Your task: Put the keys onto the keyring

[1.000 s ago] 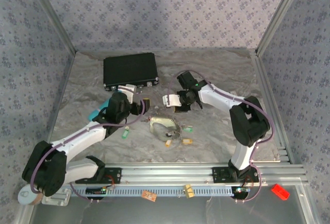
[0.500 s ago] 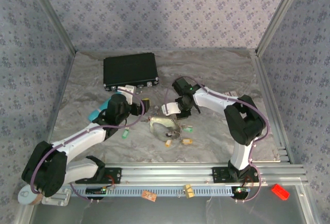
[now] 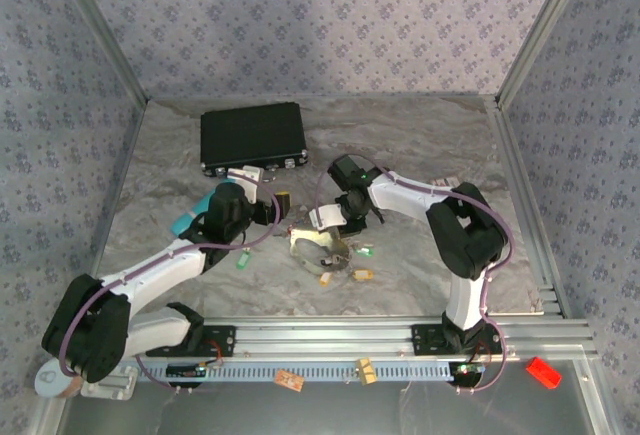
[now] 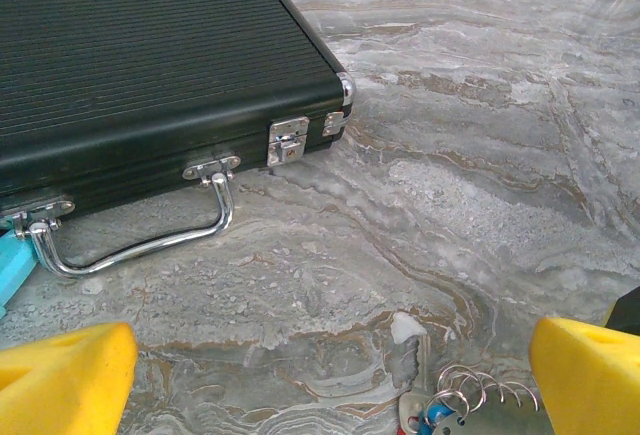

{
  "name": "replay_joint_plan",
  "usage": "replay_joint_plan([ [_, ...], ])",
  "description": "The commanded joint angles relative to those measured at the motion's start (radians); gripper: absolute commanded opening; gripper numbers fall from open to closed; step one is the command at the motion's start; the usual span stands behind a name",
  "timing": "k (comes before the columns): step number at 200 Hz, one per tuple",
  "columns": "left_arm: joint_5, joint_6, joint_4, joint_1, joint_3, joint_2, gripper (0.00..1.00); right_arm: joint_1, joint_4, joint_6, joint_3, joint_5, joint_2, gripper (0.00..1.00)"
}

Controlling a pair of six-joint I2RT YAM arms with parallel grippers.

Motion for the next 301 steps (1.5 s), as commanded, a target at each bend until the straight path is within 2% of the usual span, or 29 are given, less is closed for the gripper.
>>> replay_joint_plan([
  [1, -0.004, 0.012, 0.023, 0.006, 0.001, -0.016, 0.99, 0.009, -0.026, -0.028, 0.006, -0.02, 0.02, 0.3],
  [36, -0.008, 0.013, 0.022, 0.005, 0.001, -0.021, 1.0, 0.015, -0.024, -0.024, 0.017, -0.027, 0.033, 0.26],
  [127, -0.015, 0.013, 0.02, 0.005, 0.0, -0.021, 1.0, 0.029, -0.058, -0.03, 0.052, -0.061, 0.064, 0.23],
  [158, -0.019, 0.014, 0.016, 0.005, 0.001, -0.028, 1.0, 0.031, -0.07, -0.033, 0.056, -0.074, 0.065, 0.16],
  [188, -0.03, 0.016, -0.004, 0.005, -0.002, -0.055, 0.99, 0.014, -0.085, -0.02, 0.046, -0.117, 0.029, 0.0],
  [220, -0.041, 0.015, -0.033, 0.006, -0.001, -0.091, 0.99, 0.005, -0.123, 0.029, 0.051, -0.195, -0.028, 0.0],
  [248, -0.032, 0.028, -0.067, 0.004, -0.003, -0.137, 0.99, 0.007, -0.122, 0.137, 0.044, -0.215, -0.069, 0.0],
  [278, 0.022, 0.126, -0.073, -0.014, -0.021, -0.157, 0.96, 0.021, -0.083, 0.232, 0.023, -0.235, -0.142, 0.0],
  [301, 0.126, 0.267, -0.091, -0.059, -0.021, -0.163, 0.9, 0.028, -0.026, 0.274, -0.01, -0.261, -0.222, 0.0],
])
